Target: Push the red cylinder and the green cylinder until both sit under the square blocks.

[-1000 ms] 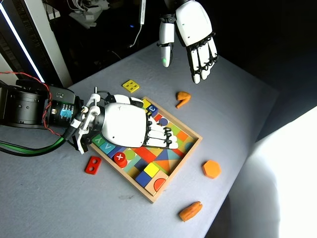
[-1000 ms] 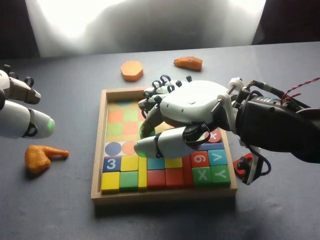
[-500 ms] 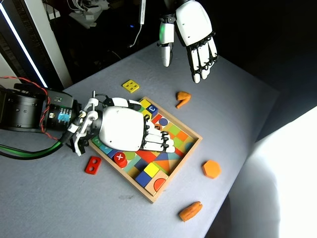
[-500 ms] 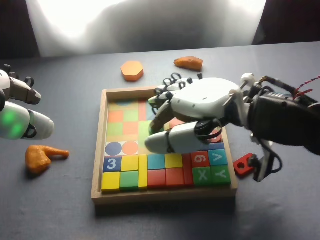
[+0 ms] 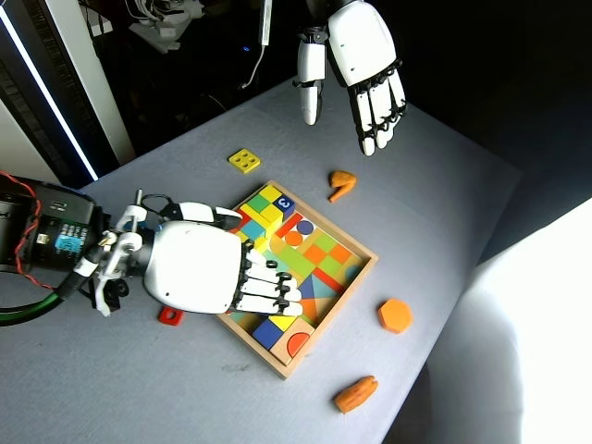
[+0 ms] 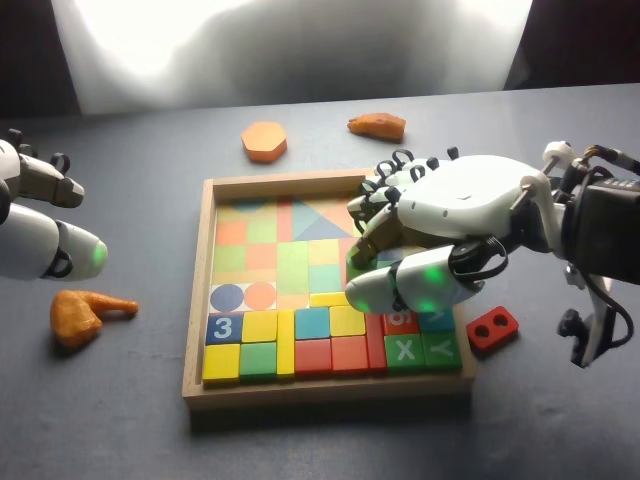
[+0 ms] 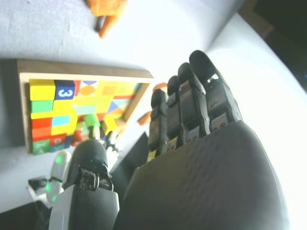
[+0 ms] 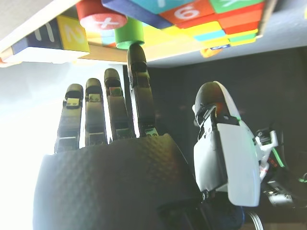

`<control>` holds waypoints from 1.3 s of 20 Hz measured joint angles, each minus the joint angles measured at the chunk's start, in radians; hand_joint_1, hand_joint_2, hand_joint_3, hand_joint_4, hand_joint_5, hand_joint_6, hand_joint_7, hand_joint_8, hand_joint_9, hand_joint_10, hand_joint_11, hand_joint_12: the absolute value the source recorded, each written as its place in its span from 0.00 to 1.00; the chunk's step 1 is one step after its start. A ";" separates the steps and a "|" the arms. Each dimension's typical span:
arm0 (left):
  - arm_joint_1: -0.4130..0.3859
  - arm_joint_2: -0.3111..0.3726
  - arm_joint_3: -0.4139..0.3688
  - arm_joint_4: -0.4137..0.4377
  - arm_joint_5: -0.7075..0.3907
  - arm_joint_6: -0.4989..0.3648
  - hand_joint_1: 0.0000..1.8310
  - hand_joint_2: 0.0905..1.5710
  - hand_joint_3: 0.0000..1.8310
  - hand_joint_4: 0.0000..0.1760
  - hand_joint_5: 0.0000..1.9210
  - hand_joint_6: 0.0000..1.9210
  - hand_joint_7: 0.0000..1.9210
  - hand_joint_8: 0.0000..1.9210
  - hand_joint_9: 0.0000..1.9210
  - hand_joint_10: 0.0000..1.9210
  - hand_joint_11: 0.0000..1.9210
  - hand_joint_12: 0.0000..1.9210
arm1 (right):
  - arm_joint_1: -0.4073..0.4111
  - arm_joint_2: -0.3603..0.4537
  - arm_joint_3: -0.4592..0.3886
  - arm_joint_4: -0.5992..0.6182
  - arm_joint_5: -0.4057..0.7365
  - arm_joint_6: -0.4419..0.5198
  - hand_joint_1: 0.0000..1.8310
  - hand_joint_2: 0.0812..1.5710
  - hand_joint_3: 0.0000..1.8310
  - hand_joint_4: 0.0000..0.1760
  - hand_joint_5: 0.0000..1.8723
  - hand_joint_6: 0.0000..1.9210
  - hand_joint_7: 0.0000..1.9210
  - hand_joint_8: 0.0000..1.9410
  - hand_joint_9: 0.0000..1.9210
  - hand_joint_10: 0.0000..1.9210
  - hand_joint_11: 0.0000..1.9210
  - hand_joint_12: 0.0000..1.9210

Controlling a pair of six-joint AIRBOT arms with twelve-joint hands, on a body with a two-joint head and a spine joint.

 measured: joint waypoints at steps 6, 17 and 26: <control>0.000 0.000 0.000 0.000 0.000 0.000 0.03 0.81 0.00 0.27 0.12 0.00 0.11 0.00 0.15 0.00 0.00 0.46 | -0.012 0.064 -0.061 -0.002 -0.020 -0.001 0.00 0.76 0.00 0.00 0.37 0.01 0.10 0.00 0.03 0.01 0.00 0.00; 0.000 0.000 0.000 0.000 0.000 0.000 0.02 0.81 0.00 0.30 0.12 0.00 0.11 0.00 0.14 0.00 0.00 0.47 | -0.016 0.102 -0.085 -0.003 -0.026 -0.009 0.00 0.76 0.00 0.00 0.37 0.01 0.11 0.00 0.03 0.00 0.00 0.00; 0.000 0.000 0.000 0.000 0.001 0.000 0.03 0.81 0.00 0.25 0.12 0.00 0.12 0.00 0.14 0.00 0.00 0.46 | -0.001 0.099 -0.095 -0.003 -0.021 -0.020 0.00 0.76 0.00 0.00 0.37 0.01 0.10 0.00 0.03 0.00 0.00 0.00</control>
